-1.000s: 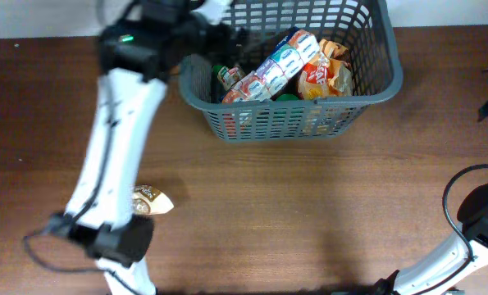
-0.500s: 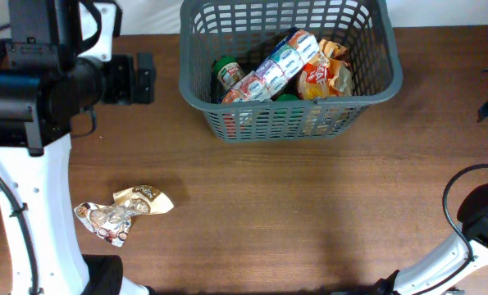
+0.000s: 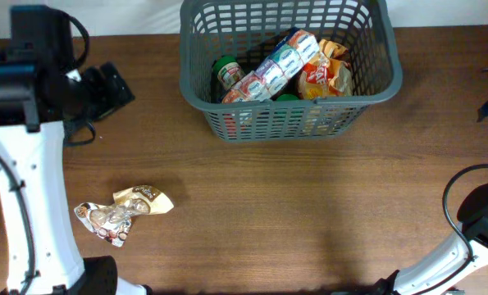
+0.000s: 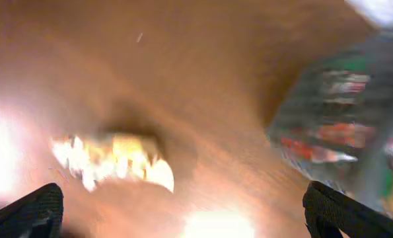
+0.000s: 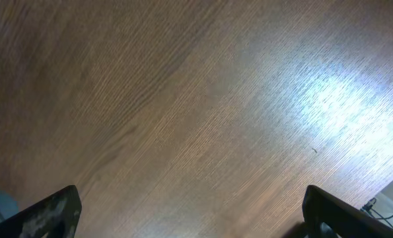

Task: Pack container
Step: 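Release the tissue packs and pull the left gripper back, then lower the left gripper over the crumpled snack wrapper bag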

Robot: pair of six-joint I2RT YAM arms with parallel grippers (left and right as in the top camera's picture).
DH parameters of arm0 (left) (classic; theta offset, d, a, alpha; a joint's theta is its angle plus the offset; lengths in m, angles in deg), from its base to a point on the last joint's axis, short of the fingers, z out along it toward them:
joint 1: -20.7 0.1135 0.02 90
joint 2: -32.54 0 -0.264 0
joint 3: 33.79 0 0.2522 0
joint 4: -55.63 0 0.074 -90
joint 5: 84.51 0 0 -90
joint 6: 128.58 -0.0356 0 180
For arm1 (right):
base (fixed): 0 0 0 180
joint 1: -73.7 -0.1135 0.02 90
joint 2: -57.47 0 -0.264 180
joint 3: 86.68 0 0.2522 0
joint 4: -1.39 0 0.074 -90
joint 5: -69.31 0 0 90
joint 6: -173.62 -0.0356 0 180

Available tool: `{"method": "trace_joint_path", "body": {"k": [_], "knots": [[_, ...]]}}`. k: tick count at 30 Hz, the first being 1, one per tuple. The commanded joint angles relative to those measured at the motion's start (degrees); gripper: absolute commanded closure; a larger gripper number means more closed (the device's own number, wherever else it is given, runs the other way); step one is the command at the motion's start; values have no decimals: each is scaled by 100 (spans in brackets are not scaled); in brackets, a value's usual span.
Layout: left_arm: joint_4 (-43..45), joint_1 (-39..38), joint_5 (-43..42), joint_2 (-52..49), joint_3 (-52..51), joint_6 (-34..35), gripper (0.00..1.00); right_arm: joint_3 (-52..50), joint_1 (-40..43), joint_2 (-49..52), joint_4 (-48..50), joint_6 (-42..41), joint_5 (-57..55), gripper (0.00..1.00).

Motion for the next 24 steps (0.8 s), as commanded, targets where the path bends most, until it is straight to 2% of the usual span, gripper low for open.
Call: {"method": "trace_joint_path", "body": {"k": [1,4,6,10,16,18,24], "knots": [[-17,81,164,94,-1180,2903,1,-26,11,-24,-2,-52,-9,1],[66,81,0,92,-2175,4605,1,-26,11,-24,-2,-52,-9,1],[238,83,-210,92,-2761,5272,1,-26,11,-24,-2,-52,-9,1],[748,83,-339,94,-3722,6107,1,-26,11,-24,-2,-52,-9,1],[1547,83,-358,94,-4369,6415,1,-26,11,-24,-2,-52,-9,1],[1552,83,-334,94,-4483,6745,1,-26,11,-24,-2,-52,-9,1],[1657,83,-68,98,-4970,6870,1,-26,11,-24,-2,-52,-9,1]]}}
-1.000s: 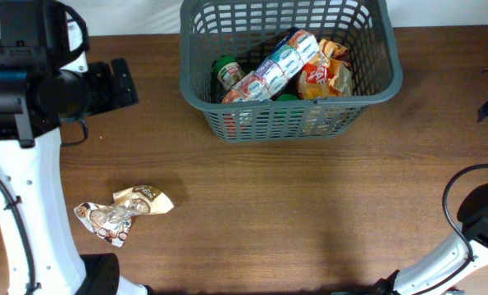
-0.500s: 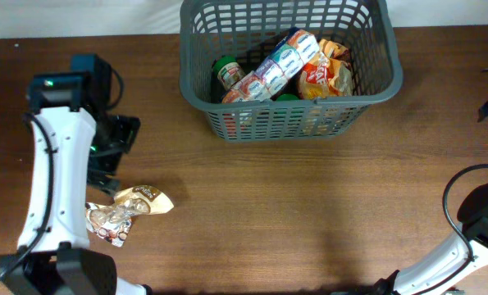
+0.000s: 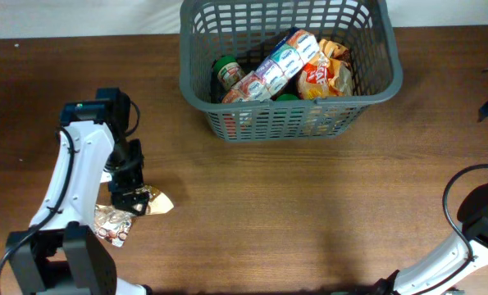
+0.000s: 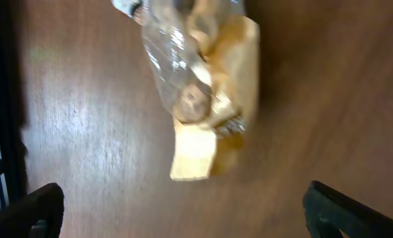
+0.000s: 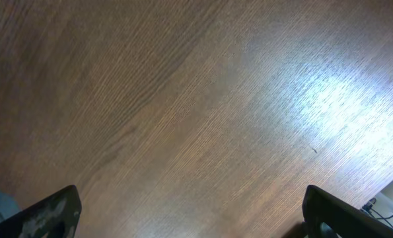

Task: Pack container
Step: 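Lower the left gripper over the crumpled snack wrapper bag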

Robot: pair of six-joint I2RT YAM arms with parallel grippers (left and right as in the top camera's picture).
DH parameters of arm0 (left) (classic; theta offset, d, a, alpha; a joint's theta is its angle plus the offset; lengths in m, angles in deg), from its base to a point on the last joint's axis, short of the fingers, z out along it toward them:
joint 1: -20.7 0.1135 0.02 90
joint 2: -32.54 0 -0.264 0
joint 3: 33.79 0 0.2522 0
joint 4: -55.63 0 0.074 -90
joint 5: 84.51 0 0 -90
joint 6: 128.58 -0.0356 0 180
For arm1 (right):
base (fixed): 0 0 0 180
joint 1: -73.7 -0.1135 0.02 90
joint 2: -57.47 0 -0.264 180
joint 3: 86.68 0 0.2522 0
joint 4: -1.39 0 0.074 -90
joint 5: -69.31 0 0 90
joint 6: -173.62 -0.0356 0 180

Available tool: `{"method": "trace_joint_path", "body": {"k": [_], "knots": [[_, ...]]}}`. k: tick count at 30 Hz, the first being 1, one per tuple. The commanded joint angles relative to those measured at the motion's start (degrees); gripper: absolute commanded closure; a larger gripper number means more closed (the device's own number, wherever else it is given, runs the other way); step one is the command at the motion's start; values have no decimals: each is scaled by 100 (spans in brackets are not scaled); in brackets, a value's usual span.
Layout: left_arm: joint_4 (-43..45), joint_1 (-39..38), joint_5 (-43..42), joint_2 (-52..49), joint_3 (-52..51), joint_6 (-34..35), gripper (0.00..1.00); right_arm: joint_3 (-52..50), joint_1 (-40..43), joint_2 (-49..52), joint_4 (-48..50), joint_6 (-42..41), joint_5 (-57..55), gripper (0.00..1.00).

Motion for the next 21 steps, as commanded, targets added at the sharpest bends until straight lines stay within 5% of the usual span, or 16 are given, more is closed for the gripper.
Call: {"method": "trace_joint_path", "body": {"k": [1,21], "knots": [[109,31,199,76,-374,323,1,-26,11,-24,0,-52,-9,1],[251,535,802,286,-581,-505,1,-26,11,-24,0,-52,-9,1]]}}
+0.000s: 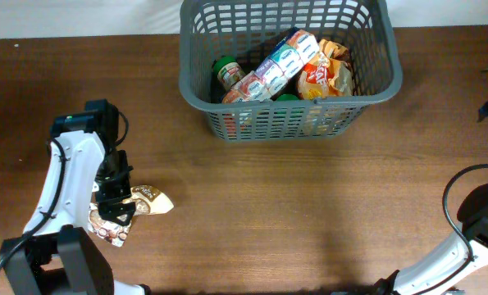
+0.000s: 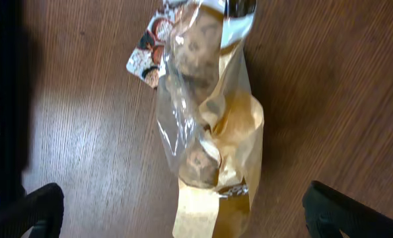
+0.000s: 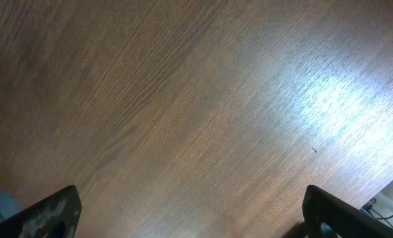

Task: Pack container
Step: 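Lower the left gripper over the crumpled snack wrapper bag, then close the left gripper on the snack wrapper bag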

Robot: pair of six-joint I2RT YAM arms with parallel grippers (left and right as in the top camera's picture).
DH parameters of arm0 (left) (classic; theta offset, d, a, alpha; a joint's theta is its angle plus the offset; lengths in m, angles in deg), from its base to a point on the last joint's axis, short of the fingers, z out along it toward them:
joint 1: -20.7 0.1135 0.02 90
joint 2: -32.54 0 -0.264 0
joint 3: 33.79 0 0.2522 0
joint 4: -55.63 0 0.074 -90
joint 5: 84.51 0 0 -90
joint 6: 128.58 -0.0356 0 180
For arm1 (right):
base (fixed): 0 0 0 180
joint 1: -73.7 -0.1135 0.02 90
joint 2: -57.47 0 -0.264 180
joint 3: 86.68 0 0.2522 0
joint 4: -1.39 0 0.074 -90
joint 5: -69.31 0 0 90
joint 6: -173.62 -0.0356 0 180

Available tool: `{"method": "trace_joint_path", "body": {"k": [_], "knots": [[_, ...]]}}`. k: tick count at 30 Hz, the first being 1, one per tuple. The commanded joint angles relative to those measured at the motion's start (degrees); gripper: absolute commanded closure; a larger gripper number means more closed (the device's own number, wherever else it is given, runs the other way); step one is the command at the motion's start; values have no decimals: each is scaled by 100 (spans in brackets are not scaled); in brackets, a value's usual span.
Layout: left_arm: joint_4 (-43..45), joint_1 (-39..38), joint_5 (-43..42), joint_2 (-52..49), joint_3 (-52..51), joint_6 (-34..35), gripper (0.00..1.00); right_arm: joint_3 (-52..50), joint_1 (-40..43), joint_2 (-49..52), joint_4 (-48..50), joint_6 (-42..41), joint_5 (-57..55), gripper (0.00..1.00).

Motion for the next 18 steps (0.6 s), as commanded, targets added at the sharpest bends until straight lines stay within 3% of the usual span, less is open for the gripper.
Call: {"method": "trace_joint_path", "body": {"k": [1,18], "knots": [[17,103,146,116,-105,-269,1,-26,11,-24,0,-52,-9,1],[1180,111,315,118,-890,-632,1,-26,11,-24,0,-52,-9,2]]}}
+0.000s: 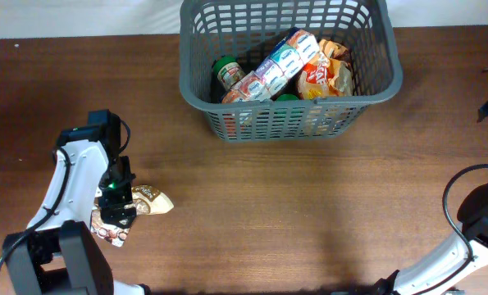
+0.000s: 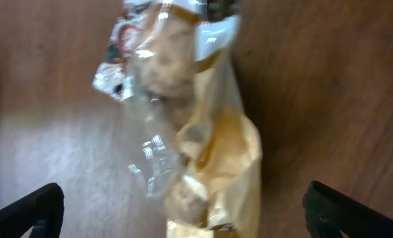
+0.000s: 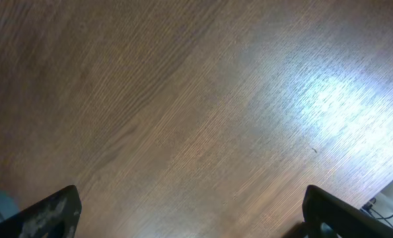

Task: Pack container
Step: 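Close the left gripper on the snack wrapper bag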

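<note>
A clear-and-gold snack bag (image 1: 133,206) of round cookies lies on the wooden table at the front left; it fills the left wrist view as the snack bag (image 2: 189,132). My left gripper (image 1: 116,206) hangs open right over it, one fingertip (image 2: 31,211) on each side of the bag. The grey basket (image 1: 391,78) at the back centre holds a yoghurt multipack (image 1: 272,65), an orange packet (image 1: 326,78) and a green-lidded jar (image 1: 225,70). My right gripper (image 3: 189,218) is open above bare wood, off the overhead view at the right.
The right arm's base and cable (image 1: 473,205) sit at the front right corner. A dark object shows at the right edge. The left arm's white links (image 1: 63,197) stretch along the front left.
My left gripper has come lower over the snack bag, which now looks larger and blurred in the wrist view. The right arm has not moved.
My left arm was first raised at the far left, away from the bag. Then it stood over the bag's right end, then above its middle with jaws wide. Now it is lower still over the bag. The basket's contents and right arm stayed unchanged.
</note>
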Robot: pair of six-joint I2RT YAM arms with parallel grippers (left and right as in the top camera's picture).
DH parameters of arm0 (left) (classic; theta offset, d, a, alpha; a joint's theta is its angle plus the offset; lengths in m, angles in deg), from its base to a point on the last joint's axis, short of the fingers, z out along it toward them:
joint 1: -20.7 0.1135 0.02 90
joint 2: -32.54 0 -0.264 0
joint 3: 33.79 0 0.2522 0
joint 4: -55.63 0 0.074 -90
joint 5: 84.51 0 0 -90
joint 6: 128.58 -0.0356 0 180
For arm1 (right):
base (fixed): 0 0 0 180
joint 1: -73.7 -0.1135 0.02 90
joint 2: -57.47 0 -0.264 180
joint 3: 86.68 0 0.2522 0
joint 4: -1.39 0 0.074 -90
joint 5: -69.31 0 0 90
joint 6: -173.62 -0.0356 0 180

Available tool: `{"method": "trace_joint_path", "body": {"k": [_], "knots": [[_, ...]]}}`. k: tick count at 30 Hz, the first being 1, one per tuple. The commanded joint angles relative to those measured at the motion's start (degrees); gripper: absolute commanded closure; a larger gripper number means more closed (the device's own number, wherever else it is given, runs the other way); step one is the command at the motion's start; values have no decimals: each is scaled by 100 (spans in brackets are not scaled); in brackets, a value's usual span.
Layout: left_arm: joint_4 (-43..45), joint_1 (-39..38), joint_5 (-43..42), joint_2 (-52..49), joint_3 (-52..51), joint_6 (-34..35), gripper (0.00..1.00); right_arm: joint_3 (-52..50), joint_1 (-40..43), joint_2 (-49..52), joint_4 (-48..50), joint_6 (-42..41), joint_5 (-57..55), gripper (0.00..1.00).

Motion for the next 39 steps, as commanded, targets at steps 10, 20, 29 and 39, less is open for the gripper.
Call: {"method": "trace_joint_path", "body": {"k": [10,20,29,39], "knots": [[1145,35,79,109,-992,-396,1,-26,11,-24,0,-52,-9,1],[1753,35,83,109,-1281,-883,1,-26,11,-24,0,-52,-9,1],[2277,35,-33,109,-1674,-925,1,-26,11,-24,0,-52,-9,1],[2302,35,-28,109,-1799,-927,0,-26,11,-24,0,-52,-9,1]]}}
